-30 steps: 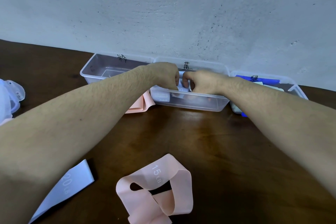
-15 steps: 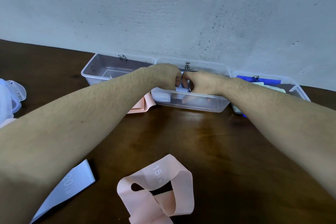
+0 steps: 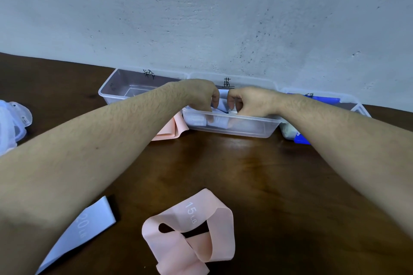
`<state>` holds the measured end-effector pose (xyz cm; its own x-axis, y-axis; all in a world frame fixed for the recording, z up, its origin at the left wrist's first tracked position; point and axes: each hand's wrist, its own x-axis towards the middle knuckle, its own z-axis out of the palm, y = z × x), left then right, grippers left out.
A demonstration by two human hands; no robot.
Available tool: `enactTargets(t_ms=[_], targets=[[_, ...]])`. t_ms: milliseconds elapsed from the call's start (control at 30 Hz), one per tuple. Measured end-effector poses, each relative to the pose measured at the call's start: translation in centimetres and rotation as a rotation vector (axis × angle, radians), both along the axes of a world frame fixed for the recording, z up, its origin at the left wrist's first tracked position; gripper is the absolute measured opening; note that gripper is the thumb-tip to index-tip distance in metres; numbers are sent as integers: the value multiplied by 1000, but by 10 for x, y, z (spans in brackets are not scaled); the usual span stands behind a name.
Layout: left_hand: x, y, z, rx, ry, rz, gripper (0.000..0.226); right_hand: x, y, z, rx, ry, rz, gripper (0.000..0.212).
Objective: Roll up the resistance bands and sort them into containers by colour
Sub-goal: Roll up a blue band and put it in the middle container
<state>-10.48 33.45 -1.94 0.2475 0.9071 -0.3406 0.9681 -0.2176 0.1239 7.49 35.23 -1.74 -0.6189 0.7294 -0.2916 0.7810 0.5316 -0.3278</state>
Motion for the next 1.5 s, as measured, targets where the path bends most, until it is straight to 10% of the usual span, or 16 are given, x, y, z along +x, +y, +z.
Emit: enactTargets(t_ms=[667,1500], targets=[[-3,-63,26,363,-176,142,20,30,-43,17,177,370,-71,13],[31,-288,-37,386,-141,552,15,50,-205,-20,-37,219,358,12]])
